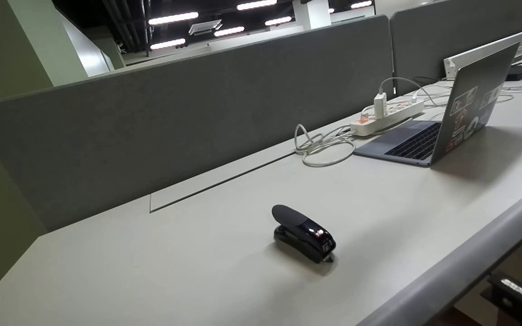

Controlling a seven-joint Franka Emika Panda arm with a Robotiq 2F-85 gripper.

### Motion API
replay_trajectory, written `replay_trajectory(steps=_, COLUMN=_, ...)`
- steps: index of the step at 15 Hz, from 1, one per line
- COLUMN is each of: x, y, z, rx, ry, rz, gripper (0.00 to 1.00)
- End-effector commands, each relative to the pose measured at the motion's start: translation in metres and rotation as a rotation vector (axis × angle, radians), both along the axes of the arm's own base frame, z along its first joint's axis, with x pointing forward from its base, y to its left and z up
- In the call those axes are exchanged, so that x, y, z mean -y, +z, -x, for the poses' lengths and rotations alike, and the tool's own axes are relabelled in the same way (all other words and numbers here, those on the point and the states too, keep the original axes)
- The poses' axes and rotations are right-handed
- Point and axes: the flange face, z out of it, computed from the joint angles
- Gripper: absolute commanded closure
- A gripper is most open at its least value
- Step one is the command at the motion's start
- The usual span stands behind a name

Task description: Fold the laptop

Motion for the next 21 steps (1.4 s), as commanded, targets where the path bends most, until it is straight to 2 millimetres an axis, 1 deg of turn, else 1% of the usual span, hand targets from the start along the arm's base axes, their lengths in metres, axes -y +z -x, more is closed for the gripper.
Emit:
replay_trajectory(steps=1, x=0.003, y=-0.029, z=0.009, rx=-0.039, ry=-0.020, rz=-0.018, gripper=0.00)
replay_trajectory(steps=6, x=-0.002, y=-0.069, z=0.045, rx=-0.188, ry=-0.070, rz=-0.021, gripper=0.00)
replay_trajectory(steps=8, x=0.000, y=-0.087, z=0.062, rx=-0.250, ry=-0.098, rz=-0.001, gripper=0.00)
replay_trajectory(steps=9, x=0.003, y=-0.096, z=0.070, rx=-0.273, ry=-0.118, rz=0.012, gripper=0.00)
replay_trajectory(steps=12, x=0.021, y=-0.124, z=0.098, rx=-0.303, ry=-0.212, rz=0.067, gripper=0.00)
replay_trajectory(steps=14, x=0.035, y=-0.135, z=0.116, rx=-0.317, ry=-0.285, rz=0.102, gripper=0.00)
replay_trajectory(steps=15, x=0.041, y=-0.136, z=0.120, rx=-0.314, ry=-0.322, rz=0.099, gripper=0.00)
replay_trajectory(steps=16, x=0.031, y=-0.141, z=0.104, rx=-0.341, ry=-0.235, rz=0.075, gripper=0.00)
replay_trajectory(steps=18, x=0.040, y=-0.143, z=0.114, rx=-0.338, ry=-0.272, rz=0.079, gripper=0.00)
replay_trajectory(steps=20, x=0.041, y=-0.140, z=0.116, rx=-0.330, ry=-0.283, rz=0.078, gripper=0.00)
replay_trajectory(steps=21, x=0.038, y=-0.139, z=0.115, rx=-0.327, ry=-0.272, rz=0.080, gripper=0.00)
